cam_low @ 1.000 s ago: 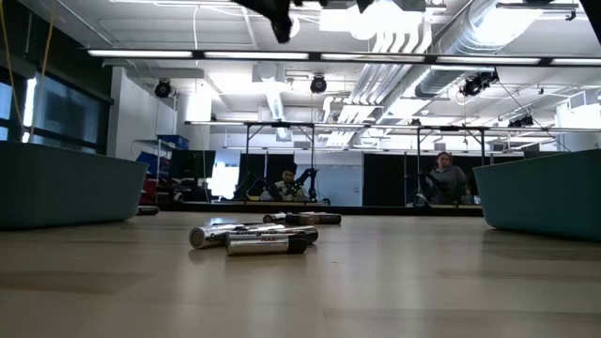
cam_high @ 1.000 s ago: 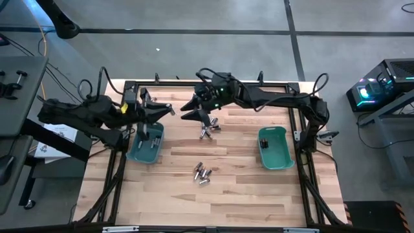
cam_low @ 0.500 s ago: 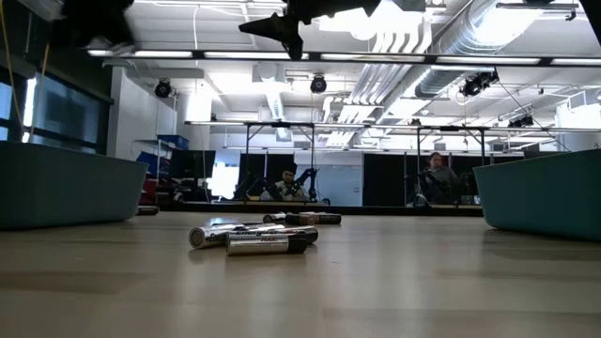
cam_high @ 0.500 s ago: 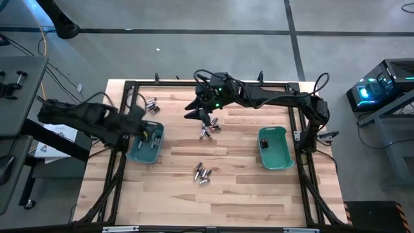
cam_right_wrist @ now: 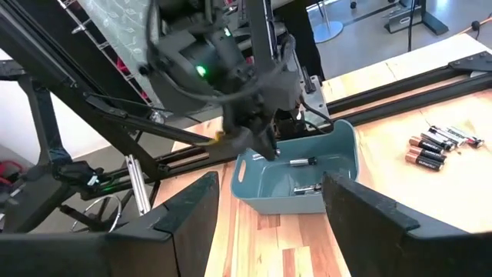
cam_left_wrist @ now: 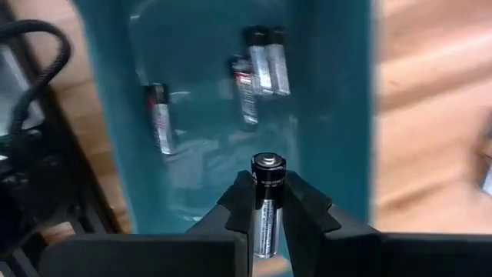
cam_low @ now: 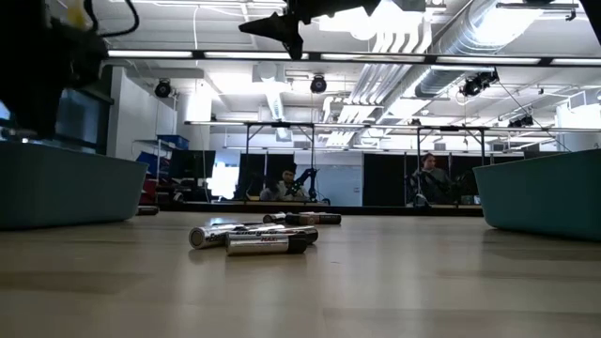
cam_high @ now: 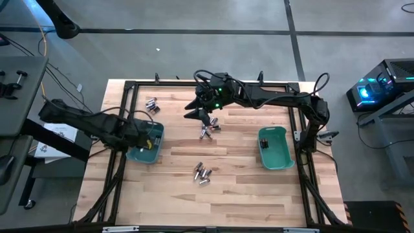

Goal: Sort batteries
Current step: Put the silver battery into the blue bin

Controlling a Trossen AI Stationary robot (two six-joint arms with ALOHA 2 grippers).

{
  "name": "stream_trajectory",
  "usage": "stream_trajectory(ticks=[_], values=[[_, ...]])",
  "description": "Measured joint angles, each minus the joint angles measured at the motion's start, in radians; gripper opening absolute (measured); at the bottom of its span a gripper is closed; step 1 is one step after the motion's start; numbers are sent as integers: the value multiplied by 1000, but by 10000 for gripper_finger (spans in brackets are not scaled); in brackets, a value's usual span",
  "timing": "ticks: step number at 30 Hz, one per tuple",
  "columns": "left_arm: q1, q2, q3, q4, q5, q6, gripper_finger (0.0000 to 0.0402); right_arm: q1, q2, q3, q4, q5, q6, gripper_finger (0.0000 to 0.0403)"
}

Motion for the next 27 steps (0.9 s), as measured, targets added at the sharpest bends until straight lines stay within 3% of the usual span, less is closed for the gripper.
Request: stream_trajectory(ticks=[5,27], values=[[39,34,15,36,-73,13,32,0,0,0,1,2,-1,224],[98,405,12,91,-74,40,35,0,-1,0,1,1,2,224]])
